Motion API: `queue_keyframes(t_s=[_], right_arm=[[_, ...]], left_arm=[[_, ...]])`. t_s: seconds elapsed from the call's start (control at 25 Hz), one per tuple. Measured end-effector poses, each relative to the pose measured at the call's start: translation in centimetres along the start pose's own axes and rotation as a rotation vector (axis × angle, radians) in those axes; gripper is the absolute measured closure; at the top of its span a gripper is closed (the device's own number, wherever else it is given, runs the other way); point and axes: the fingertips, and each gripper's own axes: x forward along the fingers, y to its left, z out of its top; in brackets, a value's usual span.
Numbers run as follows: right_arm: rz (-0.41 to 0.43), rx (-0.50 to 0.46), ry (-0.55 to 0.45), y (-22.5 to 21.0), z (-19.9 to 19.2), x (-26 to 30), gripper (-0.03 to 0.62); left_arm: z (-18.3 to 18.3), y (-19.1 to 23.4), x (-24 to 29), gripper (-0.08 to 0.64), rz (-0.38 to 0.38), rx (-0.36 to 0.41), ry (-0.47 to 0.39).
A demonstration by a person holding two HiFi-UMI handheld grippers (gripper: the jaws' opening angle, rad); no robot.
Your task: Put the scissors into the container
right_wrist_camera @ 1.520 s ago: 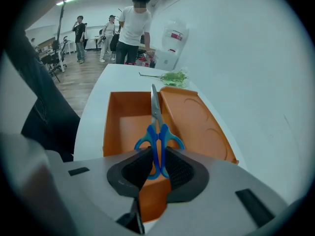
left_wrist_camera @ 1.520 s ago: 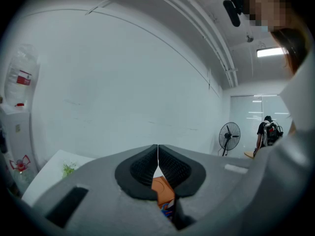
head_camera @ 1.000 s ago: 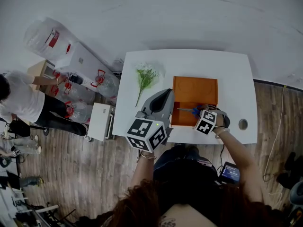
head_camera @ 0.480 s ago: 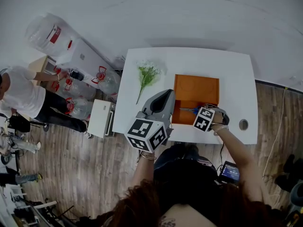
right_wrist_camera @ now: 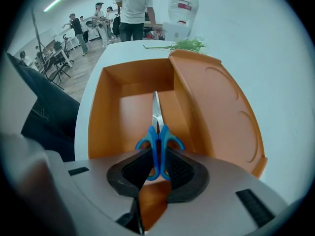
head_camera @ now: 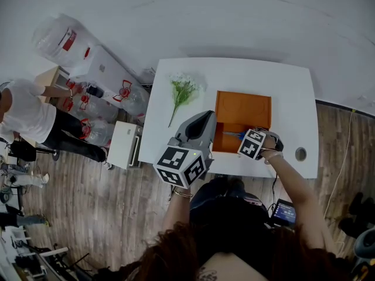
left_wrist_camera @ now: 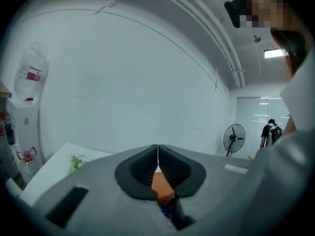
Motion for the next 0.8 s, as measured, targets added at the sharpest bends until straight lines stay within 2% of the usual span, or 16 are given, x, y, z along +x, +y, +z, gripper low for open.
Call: queue_keyframes(t_s=[0.44,0.8], right_arm=[[0.009,0.007,-0.018,0.3,0.1,-0.1,0.495],[-0.022,0.130,-0.130,0.0,0.8,-1.7,0.503]], left_arm=[[-0.2,-0.5,-0.5,0.541,-0.015,0.012,0.013],[-0.2,-0.7,-0.7,0.541,-0.019,0.025,0.020]])
